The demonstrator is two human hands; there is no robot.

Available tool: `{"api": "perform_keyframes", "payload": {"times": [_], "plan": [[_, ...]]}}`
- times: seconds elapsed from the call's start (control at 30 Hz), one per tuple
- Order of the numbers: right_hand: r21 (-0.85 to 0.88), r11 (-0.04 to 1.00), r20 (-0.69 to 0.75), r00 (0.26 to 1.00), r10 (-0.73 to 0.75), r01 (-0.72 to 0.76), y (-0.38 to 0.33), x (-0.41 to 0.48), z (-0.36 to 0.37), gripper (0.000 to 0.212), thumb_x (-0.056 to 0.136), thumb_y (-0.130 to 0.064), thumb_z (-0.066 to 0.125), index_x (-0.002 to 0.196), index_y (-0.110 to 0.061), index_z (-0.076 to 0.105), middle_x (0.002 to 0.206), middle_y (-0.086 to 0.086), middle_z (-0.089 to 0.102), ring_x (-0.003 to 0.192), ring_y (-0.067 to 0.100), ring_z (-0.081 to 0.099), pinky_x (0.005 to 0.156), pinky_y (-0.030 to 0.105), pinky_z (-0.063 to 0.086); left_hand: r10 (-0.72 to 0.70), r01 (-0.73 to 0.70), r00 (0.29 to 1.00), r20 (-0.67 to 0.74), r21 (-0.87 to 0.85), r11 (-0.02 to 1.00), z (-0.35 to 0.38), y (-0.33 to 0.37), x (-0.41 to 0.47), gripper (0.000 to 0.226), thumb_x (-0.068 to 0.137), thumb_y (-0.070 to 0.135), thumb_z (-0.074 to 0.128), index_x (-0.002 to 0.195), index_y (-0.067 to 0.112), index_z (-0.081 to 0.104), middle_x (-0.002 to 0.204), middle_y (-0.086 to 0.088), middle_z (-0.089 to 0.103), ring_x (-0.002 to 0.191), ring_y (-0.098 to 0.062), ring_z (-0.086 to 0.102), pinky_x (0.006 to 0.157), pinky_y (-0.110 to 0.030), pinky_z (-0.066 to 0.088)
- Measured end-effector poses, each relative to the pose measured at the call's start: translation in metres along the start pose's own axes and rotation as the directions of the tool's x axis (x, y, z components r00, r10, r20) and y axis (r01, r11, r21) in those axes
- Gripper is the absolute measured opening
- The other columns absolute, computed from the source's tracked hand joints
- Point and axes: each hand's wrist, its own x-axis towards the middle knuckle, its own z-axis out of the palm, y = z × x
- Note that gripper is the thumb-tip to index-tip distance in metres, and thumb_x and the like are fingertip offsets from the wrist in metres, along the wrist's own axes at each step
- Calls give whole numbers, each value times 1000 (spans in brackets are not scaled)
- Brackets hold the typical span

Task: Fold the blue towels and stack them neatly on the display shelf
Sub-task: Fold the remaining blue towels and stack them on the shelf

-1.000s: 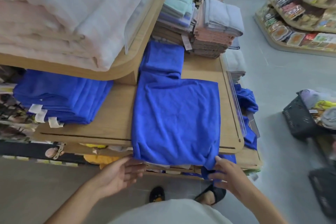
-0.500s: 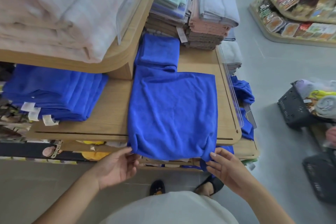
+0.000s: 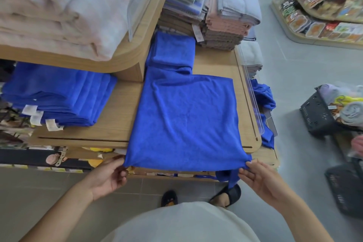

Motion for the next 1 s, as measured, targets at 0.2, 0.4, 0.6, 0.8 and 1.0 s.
{"api": "perform_keyframes", "payload": {"times": [0.2,0.4,0.6,0.8,1.0], "plan": [[-301,952,-15,999,49,-51,2,1,6,35,82,-29,81,113,-15,73,96,11,66,80,18,61,77,34,55,54,-78,987,154,155,985,2,-4,-5,41,88,55,71,109,20,72,83,-4,66,69,-19,60,59,-32,51],[-448,893,-19,999,40,-45,-3,-4,4,9,79,-30,82,84,-24,77,82,2,63,64,9,55,62,24,44,361,-295,932,-11,555,778,-1,-12,-5,11,91,24,72,96,15,76,86,-9,75,69,-15,65,60,-30,43],[-865,460,-37,891,-452,198,-14,-10,11,15,90,-20,74,77,-27,72,75,-8,72,62,13,64,60,26,49,710,-295,700,76,937,190,-7,-3,-21,24,95,44,64,78,30,70,69,15,70,61,-2,63,58,-28,48],[-855,169,297,729,-617,491,-59,-8,64,15,90,-32,67,78,-39,64,78,-16,68,67,9,64,51,11,46,857,-404,324,401,878,-258,38,41,-19,22,94,38,50,87,27,67,80,15,60,78,-11,58,65,-34,48],[-906,78,300,762,-574,416,-136,84,117,34,96,-21,63,130,-25,58,132,-5,59,77,15,70,75,33,57,839,-265,483,251,955,-133,108,139,53,34,95,40,57,122,23,66,116,-1,65,110,-25,63,91,-39,52]]}}
